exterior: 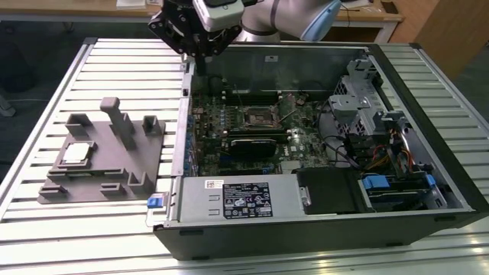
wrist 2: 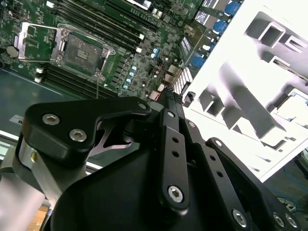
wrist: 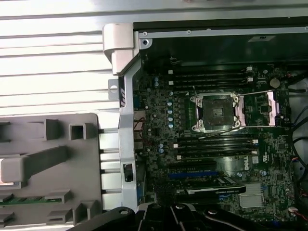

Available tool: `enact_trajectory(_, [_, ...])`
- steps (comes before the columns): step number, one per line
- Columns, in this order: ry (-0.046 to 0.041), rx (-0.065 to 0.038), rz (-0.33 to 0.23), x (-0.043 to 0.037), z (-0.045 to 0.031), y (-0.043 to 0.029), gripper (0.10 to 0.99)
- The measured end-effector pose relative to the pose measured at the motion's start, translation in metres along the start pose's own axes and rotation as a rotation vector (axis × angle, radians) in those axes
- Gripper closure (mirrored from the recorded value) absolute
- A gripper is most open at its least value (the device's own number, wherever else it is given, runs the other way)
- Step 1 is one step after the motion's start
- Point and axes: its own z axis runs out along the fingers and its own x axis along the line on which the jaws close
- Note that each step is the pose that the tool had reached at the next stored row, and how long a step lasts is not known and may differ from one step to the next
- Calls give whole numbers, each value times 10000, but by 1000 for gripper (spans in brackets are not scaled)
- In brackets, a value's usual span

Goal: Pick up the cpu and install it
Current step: 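Reach for the cpu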

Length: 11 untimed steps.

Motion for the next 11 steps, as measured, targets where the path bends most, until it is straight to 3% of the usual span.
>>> enact_trajectory(11, [1,2,-1,82,1,-7,980])
